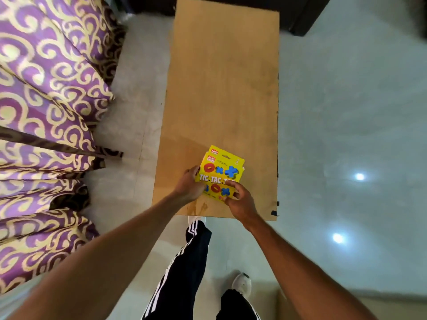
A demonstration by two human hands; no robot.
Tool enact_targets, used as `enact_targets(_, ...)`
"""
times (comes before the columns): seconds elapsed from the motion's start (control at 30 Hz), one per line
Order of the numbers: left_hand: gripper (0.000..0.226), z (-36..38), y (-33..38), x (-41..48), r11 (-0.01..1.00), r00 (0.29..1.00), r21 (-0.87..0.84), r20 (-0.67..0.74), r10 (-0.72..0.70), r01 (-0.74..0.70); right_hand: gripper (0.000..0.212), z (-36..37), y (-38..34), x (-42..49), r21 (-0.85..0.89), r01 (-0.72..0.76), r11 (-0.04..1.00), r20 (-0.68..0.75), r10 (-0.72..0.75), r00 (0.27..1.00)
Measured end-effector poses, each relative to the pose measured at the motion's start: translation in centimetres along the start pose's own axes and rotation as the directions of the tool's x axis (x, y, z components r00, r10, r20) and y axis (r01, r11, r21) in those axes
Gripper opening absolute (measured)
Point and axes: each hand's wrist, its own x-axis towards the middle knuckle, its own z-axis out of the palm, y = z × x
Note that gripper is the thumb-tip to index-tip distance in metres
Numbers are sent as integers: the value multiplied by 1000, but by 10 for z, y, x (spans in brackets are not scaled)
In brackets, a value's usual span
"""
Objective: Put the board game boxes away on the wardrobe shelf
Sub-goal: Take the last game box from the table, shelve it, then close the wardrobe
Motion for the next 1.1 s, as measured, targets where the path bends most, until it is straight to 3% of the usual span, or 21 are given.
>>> enact_targets(0.23, 49, -7, 12, -150, 978, 964, -202, -266, -6, -49, 49, -38, -33, -103, -160, 298, 941, 119, -281, 952)
enact_targets(0.47, 40, 47, -35, -316, 913, 868, -375, -494, -49, -161, 49, -63, -26, -217, -287, 532, 797, 318, -444, 838)
enact_targets(0.6, 39, 100, -79, -417, 856, 768, -467, -624, -142, -222, 46, -62, -5, -291, -299, 696, 652, 483, -526, 700)
enact_targets(0.83, 43, 155, -144, -538, 736, 595, -582, -743, -307, -347, 47, -22, 27, -375, -195, 849, 492, 681, -554, 478)
enact_targets(0.97, 43, 194, -203, -609, 659, 437, -626, -774, -458, -417, 52, 29, 53, -436, -159, 908, 388, 818, -463, 341)
enact_targets(1.1, 44, 239, -262, -682, 560, 286, -658, -738, -611, -503, 54, 82, 92, -511, -43, 957, 286, 911, -383, 155)
